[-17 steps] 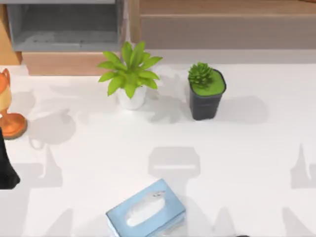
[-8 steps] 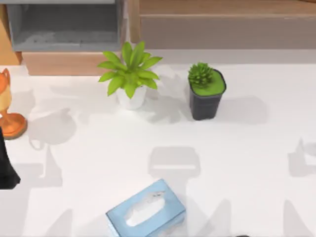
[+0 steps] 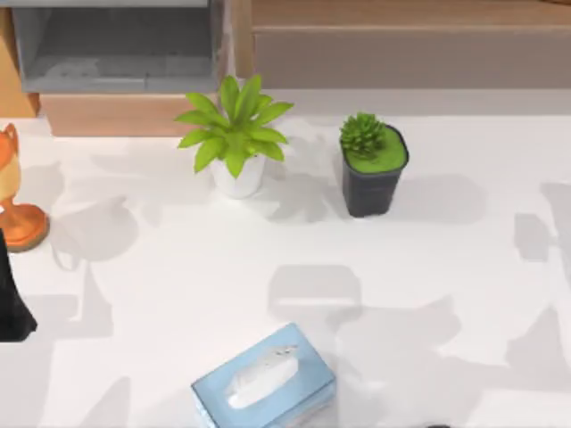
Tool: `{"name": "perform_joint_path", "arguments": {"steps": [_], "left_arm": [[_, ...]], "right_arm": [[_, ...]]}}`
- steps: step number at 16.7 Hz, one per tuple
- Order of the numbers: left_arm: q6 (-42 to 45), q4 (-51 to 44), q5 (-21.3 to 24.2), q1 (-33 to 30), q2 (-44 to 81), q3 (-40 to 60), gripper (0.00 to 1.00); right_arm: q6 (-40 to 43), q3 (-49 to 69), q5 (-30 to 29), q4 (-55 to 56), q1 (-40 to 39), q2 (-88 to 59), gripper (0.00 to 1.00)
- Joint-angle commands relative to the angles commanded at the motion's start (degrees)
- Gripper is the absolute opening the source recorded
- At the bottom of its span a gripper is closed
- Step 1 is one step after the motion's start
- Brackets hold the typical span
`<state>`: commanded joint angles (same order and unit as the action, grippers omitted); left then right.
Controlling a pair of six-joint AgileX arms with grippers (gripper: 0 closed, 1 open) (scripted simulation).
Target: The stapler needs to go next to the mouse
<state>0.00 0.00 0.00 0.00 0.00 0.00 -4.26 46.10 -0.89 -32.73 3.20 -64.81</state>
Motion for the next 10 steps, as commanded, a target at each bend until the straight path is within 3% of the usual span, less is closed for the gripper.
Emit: {"name": "perform_joint_path", "arguments": {"steps": [10], "left_arm": [[0.0,0.0,0.0,0.0,0.0,0.0,1.00]], "right_arm": [[-3.1,27.4,1.0,-21.1,1.9,-41.0,1.00]]}}
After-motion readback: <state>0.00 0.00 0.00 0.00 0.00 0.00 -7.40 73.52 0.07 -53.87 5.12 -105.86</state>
